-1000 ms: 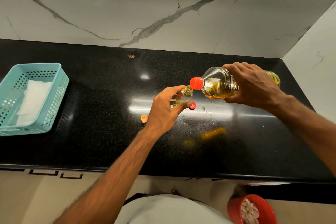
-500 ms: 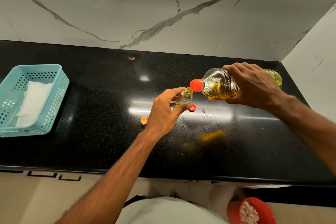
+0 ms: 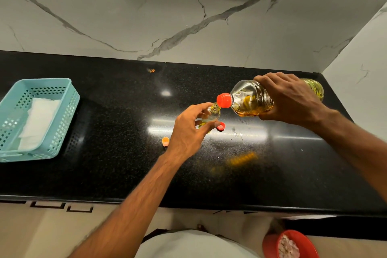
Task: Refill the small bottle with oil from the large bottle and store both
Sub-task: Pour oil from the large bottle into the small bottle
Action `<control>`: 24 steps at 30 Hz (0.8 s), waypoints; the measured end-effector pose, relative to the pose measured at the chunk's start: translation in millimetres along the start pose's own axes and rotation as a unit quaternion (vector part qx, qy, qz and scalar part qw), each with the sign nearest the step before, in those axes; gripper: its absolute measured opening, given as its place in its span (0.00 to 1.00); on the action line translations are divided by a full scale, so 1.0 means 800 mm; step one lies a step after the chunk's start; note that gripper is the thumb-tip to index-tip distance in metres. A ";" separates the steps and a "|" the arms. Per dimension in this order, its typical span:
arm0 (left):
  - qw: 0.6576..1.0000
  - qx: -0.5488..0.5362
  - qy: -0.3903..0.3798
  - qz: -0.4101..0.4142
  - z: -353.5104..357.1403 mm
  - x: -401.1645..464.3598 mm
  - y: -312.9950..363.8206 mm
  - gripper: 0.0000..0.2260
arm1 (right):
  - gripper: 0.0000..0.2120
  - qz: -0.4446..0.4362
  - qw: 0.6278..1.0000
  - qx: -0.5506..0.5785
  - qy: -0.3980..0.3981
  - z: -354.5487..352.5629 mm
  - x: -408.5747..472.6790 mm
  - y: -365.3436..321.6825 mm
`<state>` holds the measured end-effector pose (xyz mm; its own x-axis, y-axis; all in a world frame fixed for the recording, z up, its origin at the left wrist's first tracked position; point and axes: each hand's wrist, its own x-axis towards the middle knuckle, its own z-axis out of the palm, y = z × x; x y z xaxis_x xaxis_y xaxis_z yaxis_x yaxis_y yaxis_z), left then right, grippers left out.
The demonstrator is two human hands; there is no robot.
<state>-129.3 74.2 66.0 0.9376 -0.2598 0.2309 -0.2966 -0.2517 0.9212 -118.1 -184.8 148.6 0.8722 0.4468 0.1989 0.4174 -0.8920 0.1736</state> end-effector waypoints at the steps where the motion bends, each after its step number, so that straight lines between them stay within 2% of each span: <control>1: 1.000 -0.001 0.000 0.000 0.000 0.000 0.000 0.20 | 0.44 -0.001 1.000 -0.002 -0.001 -0.001 0.000 0.000; 24: 1.000 -0.001 0.004 0.005 0.002 -0.001 -0.002 0.18 | 0.45 -0.013 0.999 -0.035 -0.013 -0.010 0.003 0.000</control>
<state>-129.5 73.3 63.7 0.9362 -0.2546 0.2423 -0.3052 -0.2466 0.9198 -118.1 -183.5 157.0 0.8677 0.4679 0.1681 0.4226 -0.8722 0.2463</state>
